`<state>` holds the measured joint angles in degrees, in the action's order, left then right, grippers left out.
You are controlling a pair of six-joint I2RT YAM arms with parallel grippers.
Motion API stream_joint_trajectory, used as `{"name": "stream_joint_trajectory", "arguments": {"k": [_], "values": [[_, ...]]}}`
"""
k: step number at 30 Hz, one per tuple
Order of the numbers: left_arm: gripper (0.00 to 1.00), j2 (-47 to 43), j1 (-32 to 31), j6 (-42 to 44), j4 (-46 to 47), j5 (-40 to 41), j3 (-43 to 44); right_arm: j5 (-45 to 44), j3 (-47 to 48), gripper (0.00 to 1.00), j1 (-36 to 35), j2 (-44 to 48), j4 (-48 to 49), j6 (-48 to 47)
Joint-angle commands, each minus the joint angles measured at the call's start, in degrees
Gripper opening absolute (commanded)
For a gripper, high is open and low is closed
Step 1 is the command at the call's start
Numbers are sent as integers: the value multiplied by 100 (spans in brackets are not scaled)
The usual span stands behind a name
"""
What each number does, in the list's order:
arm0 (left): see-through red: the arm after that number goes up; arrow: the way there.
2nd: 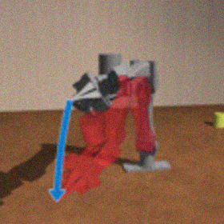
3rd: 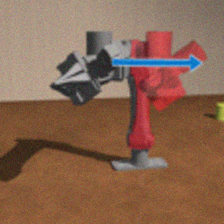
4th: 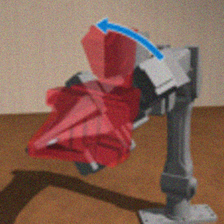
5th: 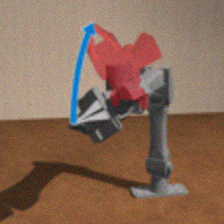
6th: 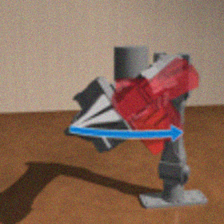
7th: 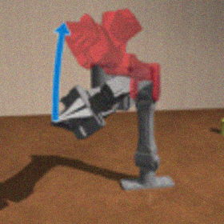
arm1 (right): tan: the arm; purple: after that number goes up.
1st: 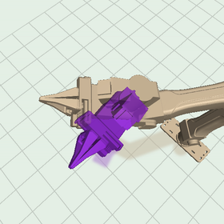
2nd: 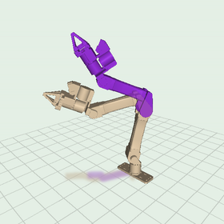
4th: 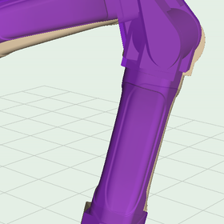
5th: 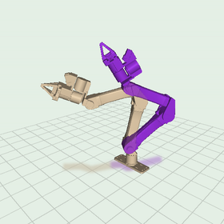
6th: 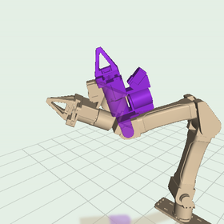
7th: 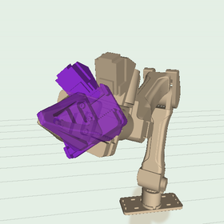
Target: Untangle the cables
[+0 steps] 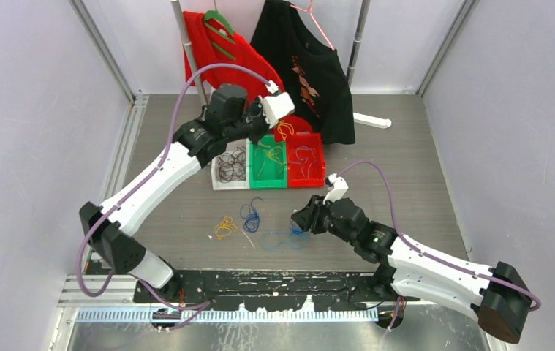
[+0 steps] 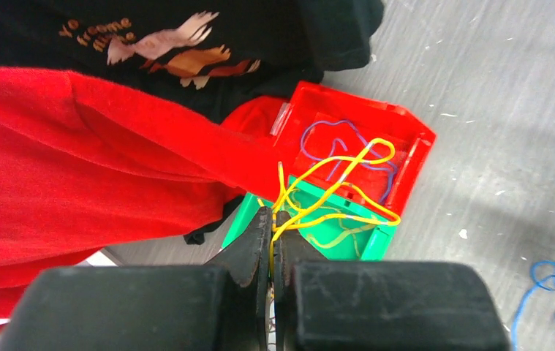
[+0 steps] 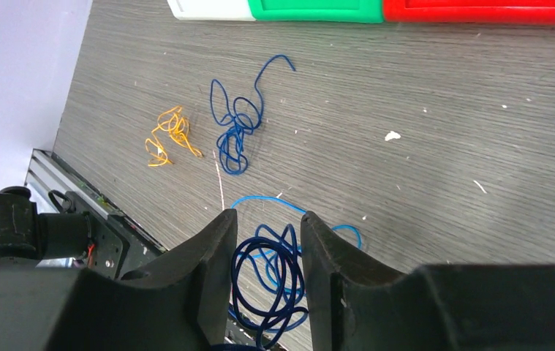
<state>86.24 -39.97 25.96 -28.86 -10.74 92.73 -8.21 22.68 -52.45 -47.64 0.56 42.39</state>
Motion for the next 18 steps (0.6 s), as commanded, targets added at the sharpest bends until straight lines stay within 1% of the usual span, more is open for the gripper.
{"name": "stream_joint_trajectory", "arguments": {"k": [1, 5, 10, 13, 18], "values": [[0, 363, 351, -8, 1124, -320, -112, -307, -63, 44, -29, 398, -119, 127], [0, 834, 490, 79, 1444, -446, -199, -432, -149, 45, -28, 684, -217, 174], [0, 1446, 563, -358, 1699, -493, -98, -501, -279, 45, -28, 925, -232, 333], [0, 1804, 593, -705, 1684, -588, 38, -519, -323, 45, -29, 1019, -243, 354], [0, 2190, 676, -859, 1587, -296, -45, -523, -253, 45, -29, 1087, -333, 303]]}}
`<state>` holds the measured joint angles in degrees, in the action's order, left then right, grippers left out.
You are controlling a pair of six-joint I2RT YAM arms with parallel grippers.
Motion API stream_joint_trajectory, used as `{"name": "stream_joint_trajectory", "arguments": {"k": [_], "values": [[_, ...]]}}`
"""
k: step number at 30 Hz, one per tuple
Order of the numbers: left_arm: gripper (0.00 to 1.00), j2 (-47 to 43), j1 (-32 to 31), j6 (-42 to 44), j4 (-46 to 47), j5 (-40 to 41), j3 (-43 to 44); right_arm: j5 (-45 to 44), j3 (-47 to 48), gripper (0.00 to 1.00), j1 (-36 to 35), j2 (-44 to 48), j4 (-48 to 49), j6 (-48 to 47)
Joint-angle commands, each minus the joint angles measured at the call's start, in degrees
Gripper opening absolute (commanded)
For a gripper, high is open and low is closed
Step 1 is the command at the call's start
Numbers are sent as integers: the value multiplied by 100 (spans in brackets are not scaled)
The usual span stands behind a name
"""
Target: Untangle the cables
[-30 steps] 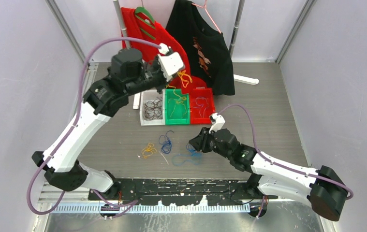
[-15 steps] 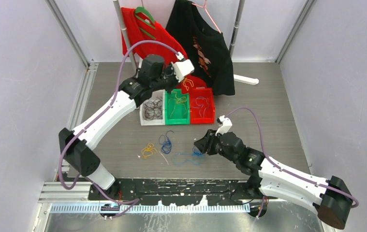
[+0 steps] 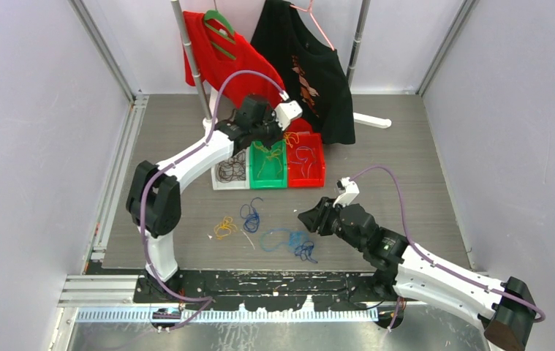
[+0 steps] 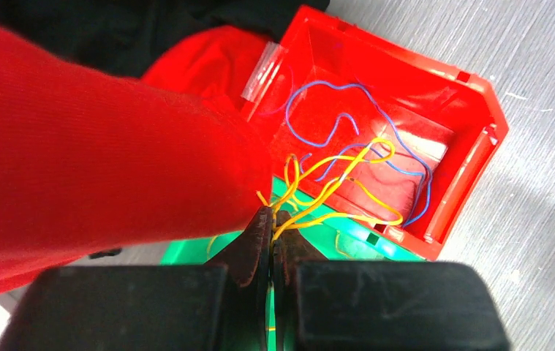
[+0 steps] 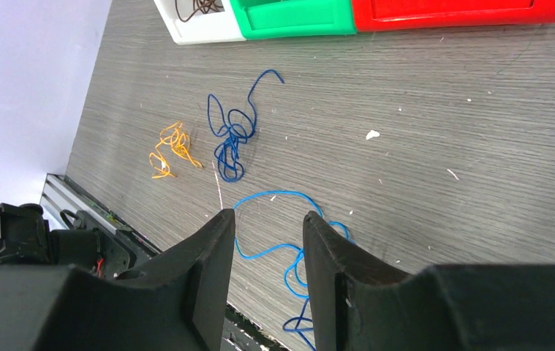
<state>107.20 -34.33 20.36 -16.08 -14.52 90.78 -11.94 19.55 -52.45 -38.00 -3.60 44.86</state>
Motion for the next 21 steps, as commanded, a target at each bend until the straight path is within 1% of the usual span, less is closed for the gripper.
{"name": "stream_joint_trajectory", "arguments": {"k": [1, 5, 8, 11, 14, 18, 21], "values": [[0, 164, 163, -363, 225, 151, 149, -150, 75, 45, -29, 126, 72, 45], [0, 480, 302, -393, -193, 453, 291, -183, 115, 45, -29, 105, 69, 32], [0, 565, 321, -252, -163, 578, 147, -202, 181, 45, -29, 84, 78, 29], [0, 707, 284, -91, -225, 940, 58, -227, 255, 45, -27, 76, 50, 9], [0, 818, 233, 116, -273, 1131, 15, -249, 331, 45, -23, 73, -10, -40], [0, 873, 52, 568, -320, 1221, -14, -282, 365, 45, -22, 73, -71, -51], [0, 937, -32, 670, -486, 1190, 29, -299, 378, 44, -19, 73, -96, -38]]}}
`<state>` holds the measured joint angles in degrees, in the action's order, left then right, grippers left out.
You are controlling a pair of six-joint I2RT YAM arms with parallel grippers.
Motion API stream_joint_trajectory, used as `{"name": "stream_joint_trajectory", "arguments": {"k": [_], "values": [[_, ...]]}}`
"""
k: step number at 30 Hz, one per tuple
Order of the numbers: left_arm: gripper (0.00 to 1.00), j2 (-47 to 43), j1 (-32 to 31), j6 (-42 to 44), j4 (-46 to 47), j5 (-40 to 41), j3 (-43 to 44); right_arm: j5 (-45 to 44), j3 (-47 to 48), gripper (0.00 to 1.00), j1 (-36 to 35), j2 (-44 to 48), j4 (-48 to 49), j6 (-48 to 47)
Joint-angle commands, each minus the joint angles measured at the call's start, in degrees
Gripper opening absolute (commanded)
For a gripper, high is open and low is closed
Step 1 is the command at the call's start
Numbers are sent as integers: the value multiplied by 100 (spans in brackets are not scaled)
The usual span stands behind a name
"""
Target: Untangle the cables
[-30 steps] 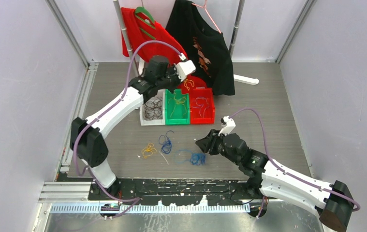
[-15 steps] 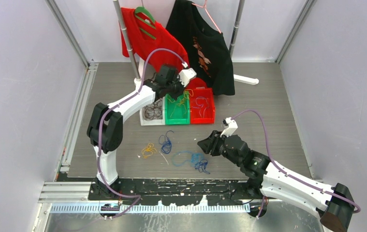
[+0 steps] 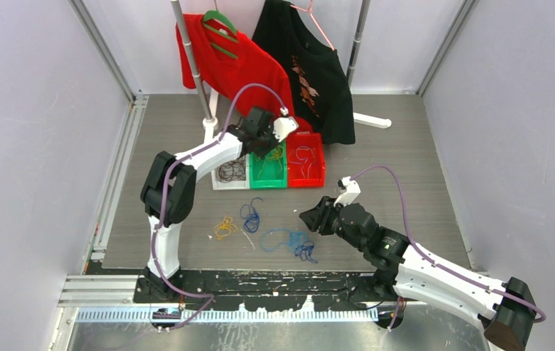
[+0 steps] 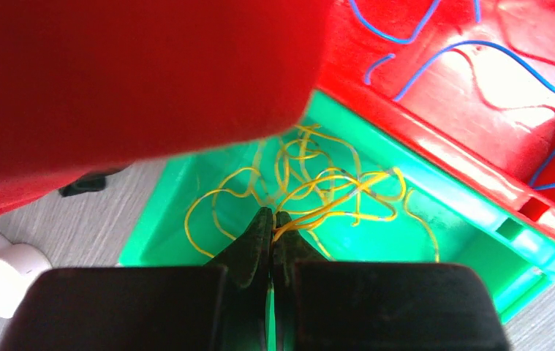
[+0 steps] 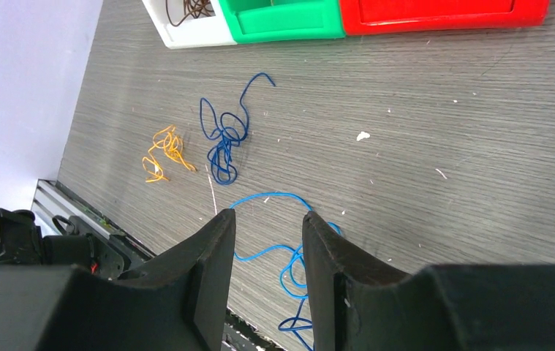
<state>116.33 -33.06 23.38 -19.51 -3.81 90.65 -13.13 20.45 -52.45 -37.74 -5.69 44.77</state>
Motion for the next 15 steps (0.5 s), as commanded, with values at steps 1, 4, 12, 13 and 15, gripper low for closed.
{"name": "stream_joint_trajectory", "arguments": {"k": [1, 4, 12, 13, 15], "values": [[0, 70, -170, 370, -282, 96, 104, -182, 305, 44, -23, 47, 98, -29], [0, 123, -192, 284, -459, 163, 131, -193, 364, 44, -20, 60, 2, -19], [29, -328, -188, 182, -841, -115, 217, -177, 450, 43, -27, 56, -80, -45], [33, -342, -185, 169, -1028, -160, 310, -167, 470, 43, -22, 52, -76, -52], [39, -374, -183, 114, -1298, -164, 440, -136, 528, 43, -17, 60, -117, -67]]}}
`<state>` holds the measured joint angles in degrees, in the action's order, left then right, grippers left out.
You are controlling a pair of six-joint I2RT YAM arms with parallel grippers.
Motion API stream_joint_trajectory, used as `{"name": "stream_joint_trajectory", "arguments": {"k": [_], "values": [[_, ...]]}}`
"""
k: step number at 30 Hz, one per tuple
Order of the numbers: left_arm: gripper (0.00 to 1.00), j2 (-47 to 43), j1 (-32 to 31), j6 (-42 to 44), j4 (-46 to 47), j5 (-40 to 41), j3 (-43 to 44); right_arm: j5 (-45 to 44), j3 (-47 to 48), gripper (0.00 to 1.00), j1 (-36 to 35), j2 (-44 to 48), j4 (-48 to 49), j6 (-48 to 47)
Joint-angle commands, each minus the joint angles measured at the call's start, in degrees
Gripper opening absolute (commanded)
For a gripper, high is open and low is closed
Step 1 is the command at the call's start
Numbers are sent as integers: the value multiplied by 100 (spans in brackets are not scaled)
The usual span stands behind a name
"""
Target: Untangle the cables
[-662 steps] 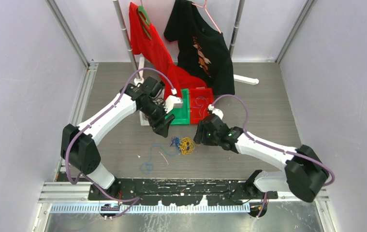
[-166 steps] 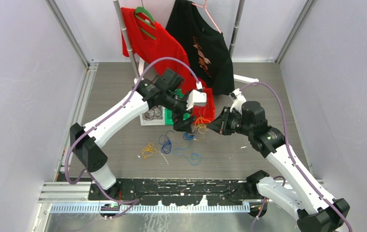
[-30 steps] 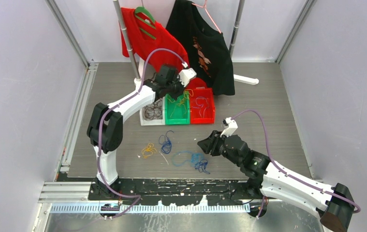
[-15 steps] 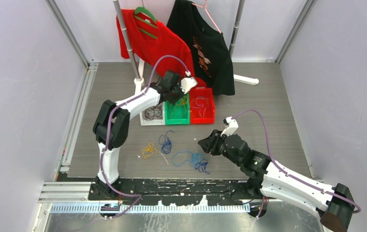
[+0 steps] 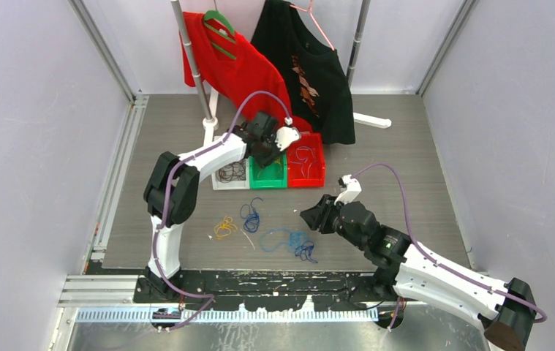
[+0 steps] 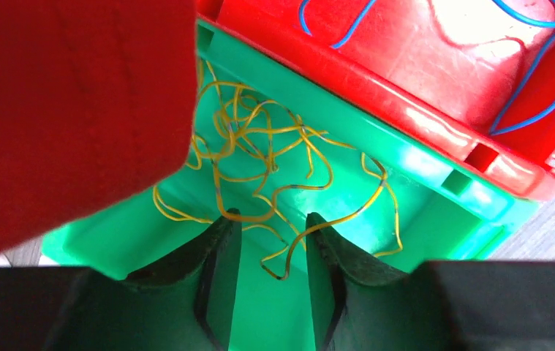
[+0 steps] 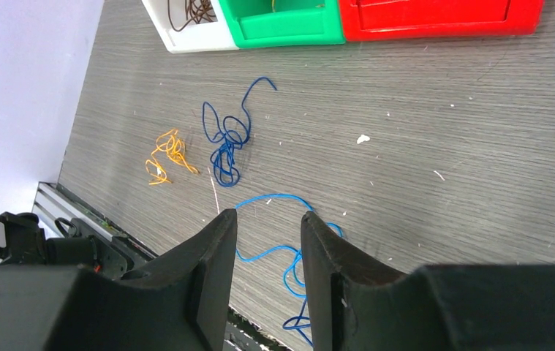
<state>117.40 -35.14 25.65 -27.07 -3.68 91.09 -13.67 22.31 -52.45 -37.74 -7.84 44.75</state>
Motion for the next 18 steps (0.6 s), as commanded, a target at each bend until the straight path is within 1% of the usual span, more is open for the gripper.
{"name": "stream_joint_trajectory", "arguments": {"k": [1, 5, 8, 9, 10, 11, 13, 14, 18], "values": [[42, -506, 29, -125, -663, -194, 425, -71, 387, 43, -22, 71, 64, -83], [52, -658, 24, -159, -1053, -482, 495, -64, 449, 43, -25, 154, -69, -118], [61, -735, 25, -130, -1651, -1117, 802, -89, 471, 43, -16, 200, -119, -143], [66, -733, 33, -57, -1915, -1414, 989, -98, 484, 43, -21, 193, -126, -151], [77, -731, 47, 48, -2299, -1742, 1241, -100, 497, 43, -18, 192, -130, -155], [85, -736, 84, 115, -2600, -2007, 1418, -102, 509, 43, -20, 184, -135, -170], [94, -732, 128, 181, -3085, -2261, 1754, -108, 548, 44, -20, 158, -158, -199], [96, -740, 148, 209, -3272, -2282, 1943, -116, 581, 44, -19, 139, -178, -215], [98, -986, 366, 307, -4118, -2411, 2512, -118, 749, 52, -18, 36, -221, -373]]}}
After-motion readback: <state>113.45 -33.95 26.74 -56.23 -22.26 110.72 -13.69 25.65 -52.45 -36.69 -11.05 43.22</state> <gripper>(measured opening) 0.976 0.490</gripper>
